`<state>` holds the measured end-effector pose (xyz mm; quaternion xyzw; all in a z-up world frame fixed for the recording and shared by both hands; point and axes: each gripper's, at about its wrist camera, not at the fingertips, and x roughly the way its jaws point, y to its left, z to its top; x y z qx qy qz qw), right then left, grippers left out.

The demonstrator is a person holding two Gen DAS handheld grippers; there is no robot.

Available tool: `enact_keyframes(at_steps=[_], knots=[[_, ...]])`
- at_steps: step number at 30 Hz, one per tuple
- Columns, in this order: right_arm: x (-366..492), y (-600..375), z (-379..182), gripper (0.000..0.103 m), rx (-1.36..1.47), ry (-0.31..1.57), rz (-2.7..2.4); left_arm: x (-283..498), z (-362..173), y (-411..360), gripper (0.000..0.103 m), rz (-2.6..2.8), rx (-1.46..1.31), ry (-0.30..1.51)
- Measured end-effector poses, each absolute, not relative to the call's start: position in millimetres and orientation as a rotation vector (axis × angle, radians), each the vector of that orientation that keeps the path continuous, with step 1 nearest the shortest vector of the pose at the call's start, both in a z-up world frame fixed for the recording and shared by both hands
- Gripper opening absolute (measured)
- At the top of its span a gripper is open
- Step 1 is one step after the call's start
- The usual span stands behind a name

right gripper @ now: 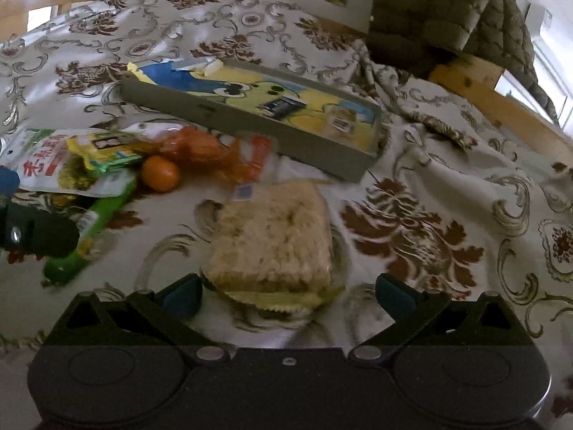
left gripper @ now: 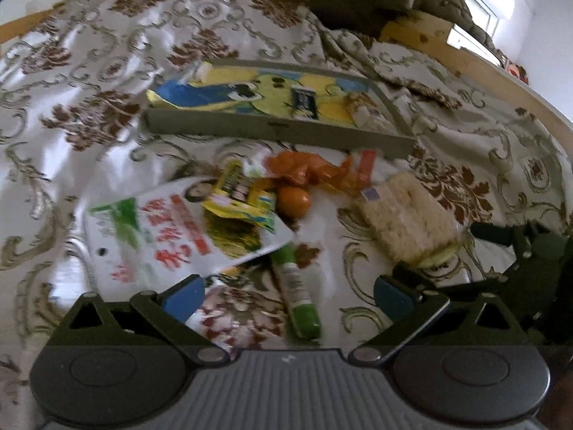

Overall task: Organize snacks
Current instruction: 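Grasp the square rice-cracker bag with right gripper while left tool approaches the green tube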

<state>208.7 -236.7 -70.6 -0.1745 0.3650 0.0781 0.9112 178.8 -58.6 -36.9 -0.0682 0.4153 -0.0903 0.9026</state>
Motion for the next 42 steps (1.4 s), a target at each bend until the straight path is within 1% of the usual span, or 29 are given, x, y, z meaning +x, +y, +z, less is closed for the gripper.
enact_keyframes(at_steps=[3,6,9,10,11,13,14,16,19,22,28,34,35,37,39,41,42], knots=[[214,-271,-62,0.102,-0.261,0.806,0.186,184,-43,-64,0.102,-0.194,-0.142,0.873],[218,-296,-55,0.102,-0.122,0.822,0.186,189,-51,-66,0.097,-0.183,-0.144,0.897],[219,-301,-46,0.102,-0.054,0.766,0.210,193,-54,-68,0.090,-0.167,-0.132,0.898],[219,-299,-43,0.102,-0.058,0.738,0.234,195,-55,-69,0.084,-0.164,-0.125,0.898],[219,-295,-42,0.102,-0.075,0.716,0.253,198,-55,-71,0.081,-0.160,-0.118,0.902],[223,-283,-43,0.102,-0.136,0.683,0.293,201,-54,-72,0.073,-0.173,-0.116,0.906],[226,-276,-45,0.102,-0.175,0.680,0.323,202,-53,-74,0.071,-0.186,-0.111,0.905],[232,-266,-50,0.101,-0.249,0.673,0.376,204,-54,-77,0.064,-0.200,-0.087,0.903],[238,-257,-58,0.100,-0.378,0.643,0.433,208,-59,-80,0.060,-0.197,-0.067,0.912],[245,-260,-65,0.100,-0.427,0.626,0.487,216,-63,-75,0.057,-0.180,-0.090,0.926],[249,-253,-72,0.102,-0.519,0.553,0.576,231,-68,-63,0.057,-0.166,-0.155,0.951],[252,-247,-82,0.101,-0.538,0.598,0.612,234,-70,-69,0.058,-0.160,-0.122,0.949],[249,-245,-82,0.101,-0.548,0.590,0.610,235,-70,-69,0.058,-0.160,-0.118,0.949],[247,-244,-82,0.095,-0.557,0.575,0.606,235,-70,-71,0.059,-0.162,-0.109,0.949],[247,-245,-82,0.092,-0.549,0.580,0.600,236,-70,-71,0.058,-0.168,-0.102,0.949],[248,-247,-81,0.090,-0.536,0.589,0.603,235,-70,-71,0.055,-0.167,-0.093,0.949],[248,-247,-81,0.088,-0.531,0.595,0.604,234,-70,-70,0.051,-0.167,-0.094,0.948]])
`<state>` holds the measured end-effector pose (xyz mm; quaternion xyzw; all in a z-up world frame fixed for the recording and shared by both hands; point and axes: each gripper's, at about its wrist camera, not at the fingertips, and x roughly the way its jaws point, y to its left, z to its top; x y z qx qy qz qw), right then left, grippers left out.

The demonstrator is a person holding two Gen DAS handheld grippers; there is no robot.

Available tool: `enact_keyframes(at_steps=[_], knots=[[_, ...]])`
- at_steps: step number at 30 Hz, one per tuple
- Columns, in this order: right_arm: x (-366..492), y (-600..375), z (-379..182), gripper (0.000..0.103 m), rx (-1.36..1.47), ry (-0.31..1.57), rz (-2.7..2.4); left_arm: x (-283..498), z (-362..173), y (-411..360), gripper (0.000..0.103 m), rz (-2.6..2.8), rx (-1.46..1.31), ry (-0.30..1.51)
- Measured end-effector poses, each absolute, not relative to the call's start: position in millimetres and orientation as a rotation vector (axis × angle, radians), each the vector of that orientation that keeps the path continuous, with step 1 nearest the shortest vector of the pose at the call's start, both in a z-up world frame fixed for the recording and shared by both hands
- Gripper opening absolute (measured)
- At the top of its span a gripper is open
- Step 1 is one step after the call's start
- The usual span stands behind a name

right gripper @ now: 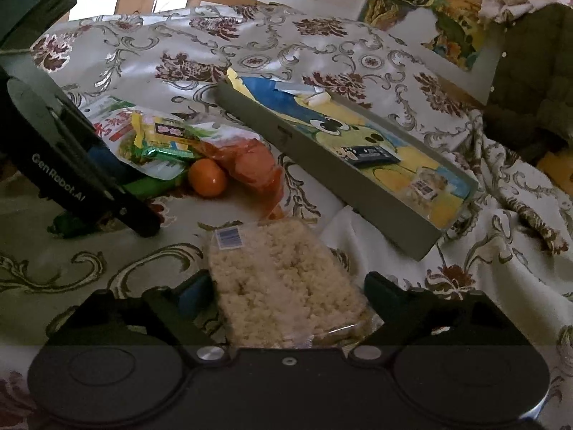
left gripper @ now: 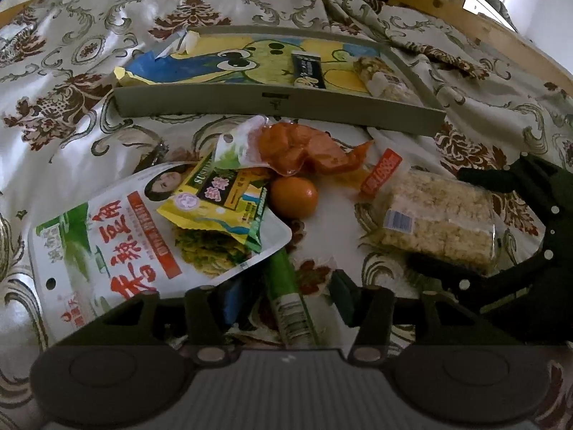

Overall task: Organize snacks
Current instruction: 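Grasp the square rice-cracker bag with right gripper while left tool approaches the green tube, then close left gripper on the green tube while right gripper lifts the rice-cracker bag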

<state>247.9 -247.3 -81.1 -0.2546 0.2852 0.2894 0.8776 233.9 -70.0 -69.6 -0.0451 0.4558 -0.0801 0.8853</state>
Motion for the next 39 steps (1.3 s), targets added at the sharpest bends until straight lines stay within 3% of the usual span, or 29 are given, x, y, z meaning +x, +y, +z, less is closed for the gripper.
enact_keyframes(at_steps=[4,8,11,14,16,19,22,39], knots=[[248,-248,-81,0.087,-0.493,0.635,0.613,230,-67,-66,0.039,-0.172,-0.126,0.961],[247,-245,-86,0.100,-0.540,0.607,0.587,223,-64,-66,0.036,-0.182,-0.114,0.969],[255,-247,-87,0.102,-0.499,0.625,0.588,227,-65,-70,0.036,-0.172,-0.087,0.977],[258,-251,-88,0.097,-0.454,0.643,0.610,236,-67,-71,0.039,-0.148,-0.113,0.979],[257,-251,-87,0.087,-0.437,0.653,0.626,242,-68,-70,0.039,-0.146,-0.128,0.975],[253,-248,-85,0.083,-0.448,0.649,0.620,243,-69,-65,0.027,-0.148,-0.156,0.975],[248,-246,-82,0.079,-0.444,0.648,0.603,240,-68,-55,0.024,-0.163,-0.206,0.986],[204,-246,-52,0.077,-0.468,0.545,0.535,192,-62,-47,0.020,-0.309,-0.508,1.152]])
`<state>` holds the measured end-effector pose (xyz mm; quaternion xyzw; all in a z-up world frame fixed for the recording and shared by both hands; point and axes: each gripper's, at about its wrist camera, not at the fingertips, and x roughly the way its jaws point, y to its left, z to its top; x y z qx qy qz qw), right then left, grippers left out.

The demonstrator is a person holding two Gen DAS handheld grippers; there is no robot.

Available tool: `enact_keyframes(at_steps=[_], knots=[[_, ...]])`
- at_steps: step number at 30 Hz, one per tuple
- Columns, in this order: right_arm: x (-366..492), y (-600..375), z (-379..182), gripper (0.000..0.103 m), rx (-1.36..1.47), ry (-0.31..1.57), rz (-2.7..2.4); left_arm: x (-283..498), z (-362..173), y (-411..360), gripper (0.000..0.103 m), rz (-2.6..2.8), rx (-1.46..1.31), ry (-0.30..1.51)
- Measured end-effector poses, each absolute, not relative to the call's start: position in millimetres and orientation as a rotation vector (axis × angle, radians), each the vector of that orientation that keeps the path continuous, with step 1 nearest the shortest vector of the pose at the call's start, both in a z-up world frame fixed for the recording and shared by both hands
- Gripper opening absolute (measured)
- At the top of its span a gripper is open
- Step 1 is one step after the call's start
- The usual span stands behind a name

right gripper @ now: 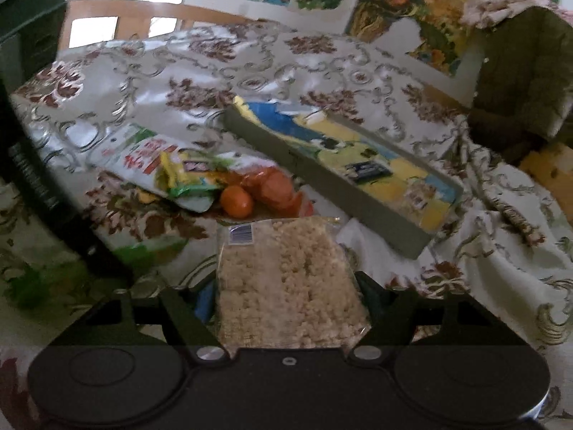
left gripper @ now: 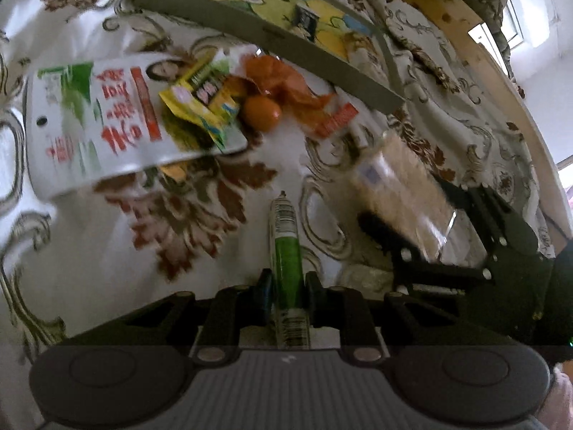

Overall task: Organize snacks
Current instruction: 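Close left gripper on the green tube while right gripper lifts the rice-cracker bag, then carry the green tube with left tool while right tool carries the cracker bag toward the box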

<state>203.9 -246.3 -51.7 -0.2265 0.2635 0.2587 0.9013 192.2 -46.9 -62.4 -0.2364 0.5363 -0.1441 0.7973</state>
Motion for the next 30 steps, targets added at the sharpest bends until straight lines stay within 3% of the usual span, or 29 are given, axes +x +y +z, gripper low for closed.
enact_keyframes(at_steps=[13,25,30], knots=[[244,-274,-38,0.078,-0.260,0.408,0.406,223,-25,-51,0.020,-0.331,-0.525,1.007],[354,-279,-34,0.078,-0.116,0.352,0.299,349,25,-47,0.020,-0.198,-0.472,0.778],[389,-269,-43,0.078,-0.128,0.383,0.303,407,14,-46,0.020,-0.142,-0.575,0.756]])
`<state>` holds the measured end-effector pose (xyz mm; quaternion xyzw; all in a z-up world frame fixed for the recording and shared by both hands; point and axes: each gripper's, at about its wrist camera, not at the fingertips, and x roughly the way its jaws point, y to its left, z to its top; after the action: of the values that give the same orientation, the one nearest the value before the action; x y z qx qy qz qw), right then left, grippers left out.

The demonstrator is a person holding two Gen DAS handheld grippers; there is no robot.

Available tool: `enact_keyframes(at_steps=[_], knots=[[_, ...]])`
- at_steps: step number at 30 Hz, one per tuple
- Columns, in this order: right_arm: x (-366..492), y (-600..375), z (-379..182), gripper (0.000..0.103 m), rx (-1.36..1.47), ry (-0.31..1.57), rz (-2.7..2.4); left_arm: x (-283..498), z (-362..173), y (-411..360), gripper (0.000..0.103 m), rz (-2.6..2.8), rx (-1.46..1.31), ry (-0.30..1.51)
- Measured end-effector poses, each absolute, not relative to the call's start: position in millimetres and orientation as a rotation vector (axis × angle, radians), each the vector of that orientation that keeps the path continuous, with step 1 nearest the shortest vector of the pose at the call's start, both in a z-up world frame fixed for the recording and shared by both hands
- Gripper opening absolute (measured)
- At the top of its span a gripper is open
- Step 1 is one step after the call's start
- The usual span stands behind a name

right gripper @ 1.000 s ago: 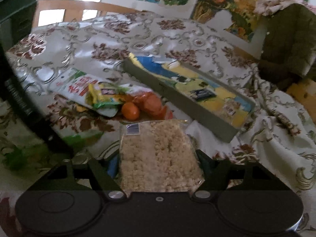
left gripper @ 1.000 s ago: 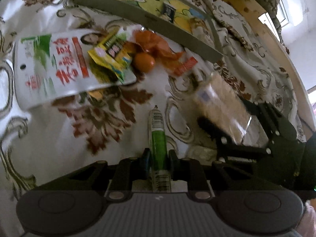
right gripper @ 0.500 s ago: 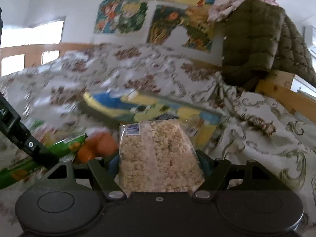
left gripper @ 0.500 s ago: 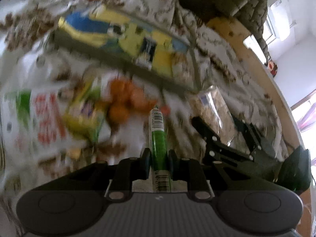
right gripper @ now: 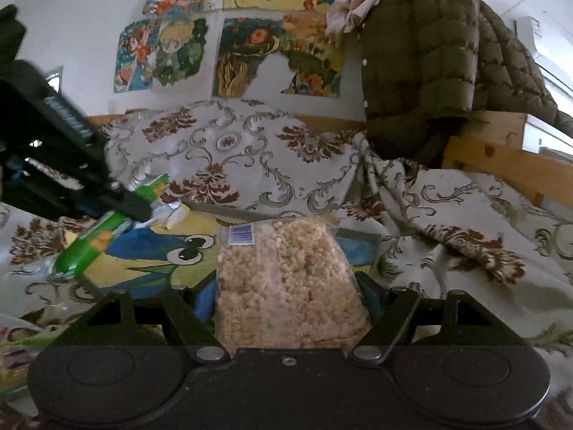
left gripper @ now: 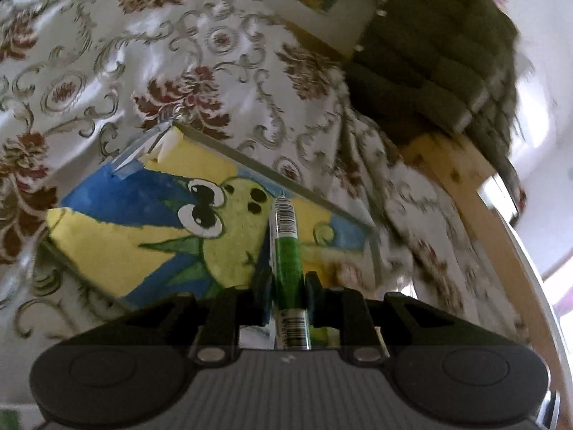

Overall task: Organize snacks
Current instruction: 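Carry the green tube with left tool while right tool carries the cracker bag toward the box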

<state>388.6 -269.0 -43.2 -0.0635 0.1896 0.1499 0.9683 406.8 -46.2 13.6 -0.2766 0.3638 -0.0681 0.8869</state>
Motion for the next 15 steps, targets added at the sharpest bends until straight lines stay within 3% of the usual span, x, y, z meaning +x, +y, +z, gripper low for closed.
enact_keyframes(at_steps=[15], knots=[[423,-250,-73,0.078,-0.188,0.469,0.307,467,-43,-47,0.020,-0.009,-0.513,0.833]])
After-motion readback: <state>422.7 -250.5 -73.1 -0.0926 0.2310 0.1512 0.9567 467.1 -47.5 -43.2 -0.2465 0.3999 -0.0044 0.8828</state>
